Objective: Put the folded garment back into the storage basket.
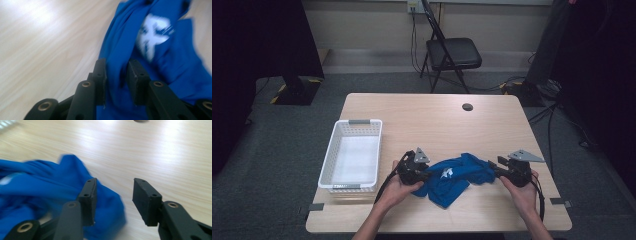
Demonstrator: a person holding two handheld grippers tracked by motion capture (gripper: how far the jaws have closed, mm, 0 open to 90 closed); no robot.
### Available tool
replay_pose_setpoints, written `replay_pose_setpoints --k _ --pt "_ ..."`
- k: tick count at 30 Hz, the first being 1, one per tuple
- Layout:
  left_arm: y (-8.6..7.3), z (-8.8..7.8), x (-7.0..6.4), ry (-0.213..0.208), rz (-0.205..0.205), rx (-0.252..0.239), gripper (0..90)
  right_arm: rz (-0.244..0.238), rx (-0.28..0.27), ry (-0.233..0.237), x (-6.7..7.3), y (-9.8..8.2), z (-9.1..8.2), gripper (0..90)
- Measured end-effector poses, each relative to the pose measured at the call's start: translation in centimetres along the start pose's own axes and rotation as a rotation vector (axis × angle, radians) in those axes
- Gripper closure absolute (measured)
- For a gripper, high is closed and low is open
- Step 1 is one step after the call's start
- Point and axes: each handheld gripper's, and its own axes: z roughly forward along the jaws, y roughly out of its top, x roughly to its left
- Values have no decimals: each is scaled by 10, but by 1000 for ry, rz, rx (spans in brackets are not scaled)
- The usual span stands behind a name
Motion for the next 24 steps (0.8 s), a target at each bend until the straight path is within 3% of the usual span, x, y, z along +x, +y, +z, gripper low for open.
replay_pose_setpoints --k 4,9,12,16,18,19,20,24 --pt "6 0 -9 -30 25 -39 652 -39 -16 90 19 4 -5 538" --pt "5 10 -14 -66 44 -20 615 -124 35 208 51 -3 4 545" --pt "3 18 -16 -52 53 17 605 -178 79 268 70 -12 14 565" --pt "-2 25 -12 -25 41 43 617 -228 114 283 85 -20 23 584" --pt "-4 25 -7 42 32 76 626 -247 148 265 92 -27 33 617" --pt "-4 25 -7 42 32 76 626 -247 148 265 92 -27 33 617" --pt "-7 24 -2 29 7 70 625 -241 145 250 91 -28 34 648" --pt "-9 22 0 22 22 65 626 -262 159 215 88 -28 33 660"
